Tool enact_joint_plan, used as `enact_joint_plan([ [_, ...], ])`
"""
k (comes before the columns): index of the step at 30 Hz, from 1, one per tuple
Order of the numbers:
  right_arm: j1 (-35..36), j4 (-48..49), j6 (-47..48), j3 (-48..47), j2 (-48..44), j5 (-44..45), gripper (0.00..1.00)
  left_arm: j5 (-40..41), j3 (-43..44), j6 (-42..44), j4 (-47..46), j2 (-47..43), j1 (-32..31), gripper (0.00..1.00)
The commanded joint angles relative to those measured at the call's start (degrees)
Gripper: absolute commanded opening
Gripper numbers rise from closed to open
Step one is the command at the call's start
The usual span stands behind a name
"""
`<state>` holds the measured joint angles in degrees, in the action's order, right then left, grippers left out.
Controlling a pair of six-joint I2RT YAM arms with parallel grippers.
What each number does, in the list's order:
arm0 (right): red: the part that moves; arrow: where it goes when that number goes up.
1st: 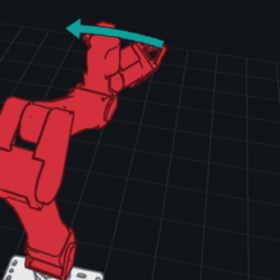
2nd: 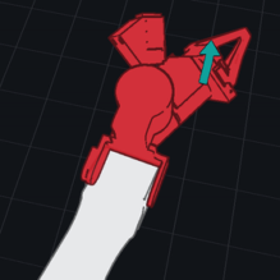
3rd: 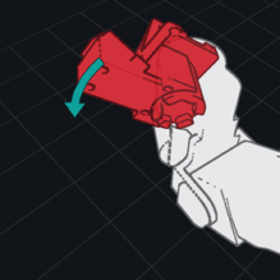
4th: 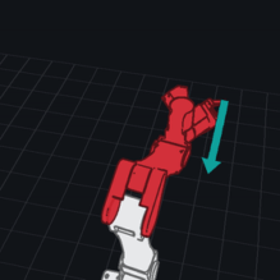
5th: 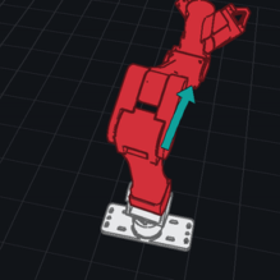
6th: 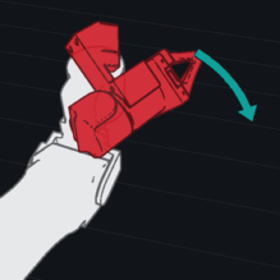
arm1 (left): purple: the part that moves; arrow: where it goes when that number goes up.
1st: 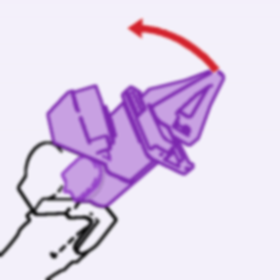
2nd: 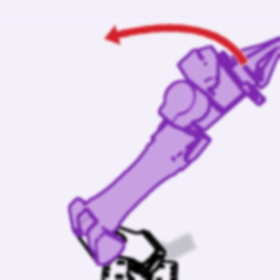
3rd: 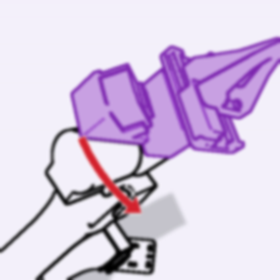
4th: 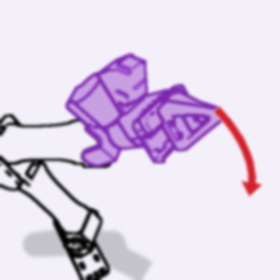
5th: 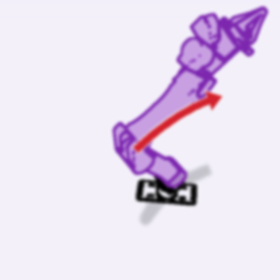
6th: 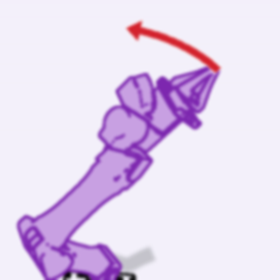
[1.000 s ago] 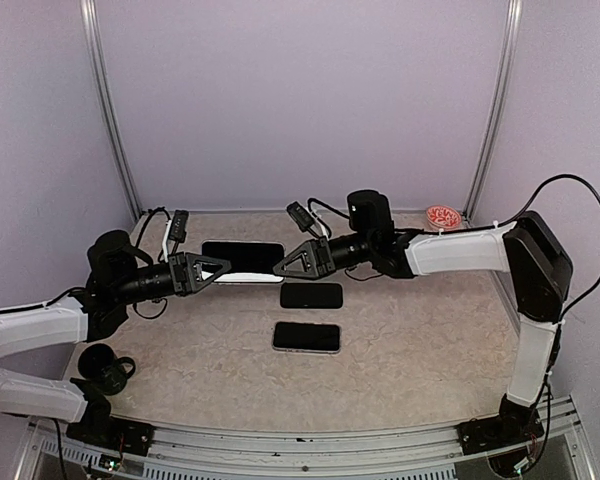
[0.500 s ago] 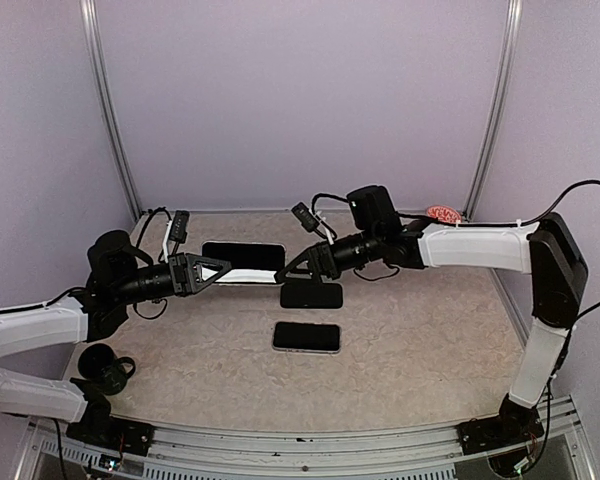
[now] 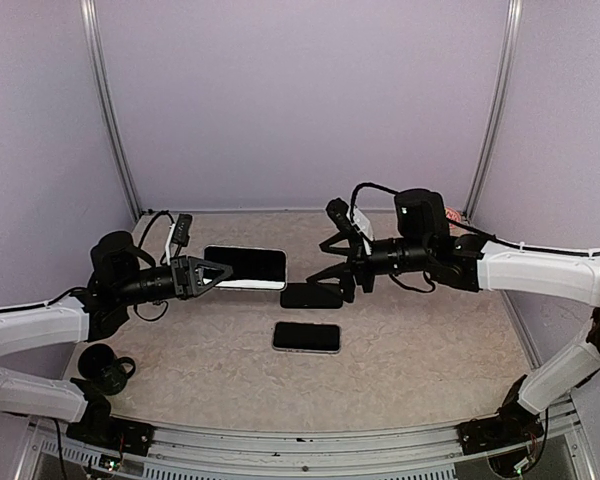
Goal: Put the phone into the phone case
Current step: Press the bottom corners of the phone case, then pass from the left arm to the right
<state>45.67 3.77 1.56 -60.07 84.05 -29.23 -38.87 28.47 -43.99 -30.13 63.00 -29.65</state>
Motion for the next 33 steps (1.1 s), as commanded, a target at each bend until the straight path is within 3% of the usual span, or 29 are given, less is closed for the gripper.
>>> enact_joint_plan([
  [1,1.62,8.14,9.28,5.17,-4.42,3.55,1.00,-1.63,1.98,0.79,-1.35,1.24,-0.26,0.00],
  [14,4.08,7.76,14.95,4.07,-3.50,0.16,1.00,-1.43,2.47,0.22,-1.28,4.89,-2.43,0.00],
  [22,6.59,-0.75,17.06,-4.11,3.25,-1.16,0.99,-0.59,2.38,-0.11,-2.38,6.55,-4.04,0.00],
  [33,12.55,-2.99,21.79,-8.29,9.94,10.94,0.99,1.22,2.21,-1.98,-4.76,8.60,-4.89,0.00],
])
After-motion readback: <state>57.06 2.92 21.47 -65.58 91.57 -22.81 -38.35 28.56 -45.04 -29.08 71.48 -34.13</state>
